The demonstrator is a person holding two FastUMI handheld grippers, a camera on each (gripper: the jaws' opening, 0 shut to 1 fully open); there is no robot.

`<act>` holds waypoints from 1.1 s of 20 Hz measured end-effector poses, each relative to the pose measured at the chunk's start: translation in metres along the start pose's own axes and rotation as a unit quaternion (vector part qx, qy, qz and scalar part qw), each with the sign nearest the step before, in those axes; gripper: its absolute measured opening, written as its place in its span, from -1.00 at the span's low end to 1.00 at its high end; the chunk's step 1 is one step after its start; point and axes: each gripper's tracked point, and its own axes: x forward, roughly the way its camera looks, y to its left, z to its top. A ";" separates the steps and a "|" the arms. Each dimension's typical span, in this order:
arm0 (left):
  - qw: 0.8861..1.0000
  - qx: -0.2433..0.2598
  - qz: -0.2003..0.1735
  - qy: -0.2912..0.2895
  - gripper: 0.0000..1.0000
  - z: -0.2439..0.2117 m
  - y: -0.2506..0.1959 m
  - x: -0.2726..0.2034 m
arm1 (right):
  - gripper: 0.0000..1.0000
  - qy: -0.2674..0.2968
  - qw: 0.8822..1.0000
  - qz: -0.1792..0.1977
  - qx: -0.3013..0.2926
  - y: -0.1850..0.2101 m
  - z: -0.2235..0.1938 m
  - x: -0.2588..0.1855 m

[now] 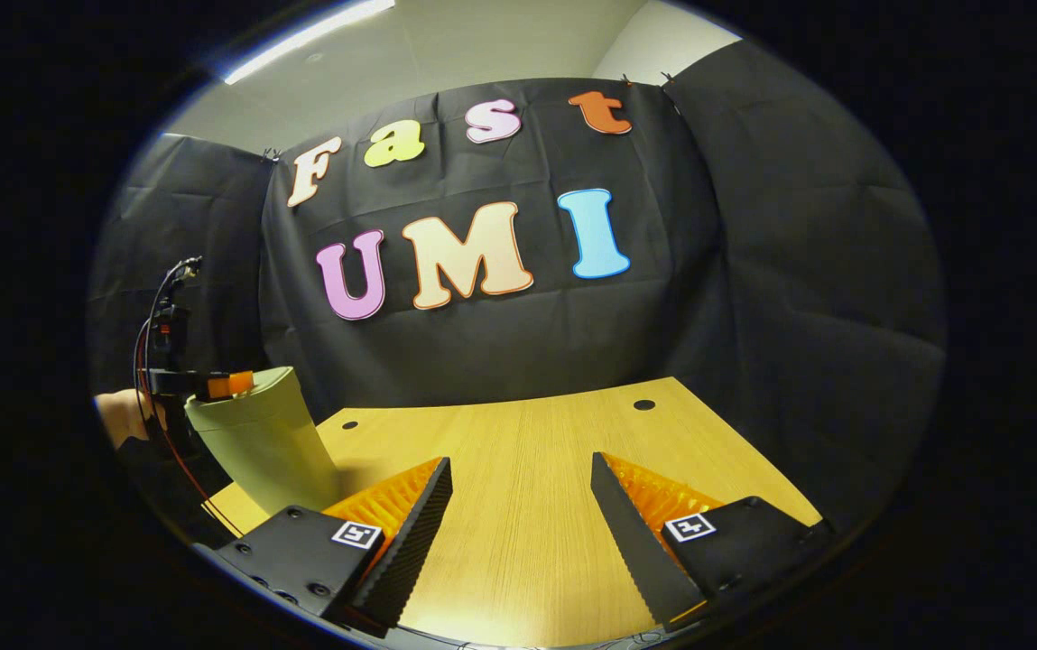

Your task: Press the lid of the desktop garbage bin to open it, pick up the crumpled paper on the desktop and throw it into the bin, then pick up the pop can on the desktop and drop it into the bin, and finally close the garbage bin lid.

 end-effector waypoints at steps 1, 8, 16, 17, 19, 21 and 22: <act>1.000 0.003 0.001 -0.005 0.80 0.005 0.000 -0.001 | 0.95 0.002 1.000 0.002 0.002 0.000 -0.002 0.001; 1.000 0.006 0.002 -0.029 0.91 0.019 0.005 -0.002 | 0.95 0.000 1.000 0.015 -0.020 -0.003 0.012 0.002; 0.998 -0.040 0.010 -0.045 0.87 0.006 0.001 -0.007 | 0.95 0.016 0.998 0.038 -0.040 0.008 -0.004 0.004; 0.998 -0.050 0.009 -0.036 0.86 0.002 -0.001 -0.004 | 0.94 0.014 0.998 0.040 -0.041 0.008 -0.003 0.002; 0.999 -0.043 0.002 -0.016 0.87 -0.001 -0.004 -0.004 | 0.95 0.015 0.998 0.047 -0.037 0.011 -0.001 0.006; 0.999 -0.045 -0.003 -0.019 0.86 0.008 -0.002 -0.006 | 0.94 0.015 0.998 0.048 -0.028 0.010 0.003 0.010; 0.999 -0.042 -0.005 -0.024 0.84 0.013 0.000 -0.007 | 0.86 0.011 0.998 0.051 -0.022 0.010 0.008 0.011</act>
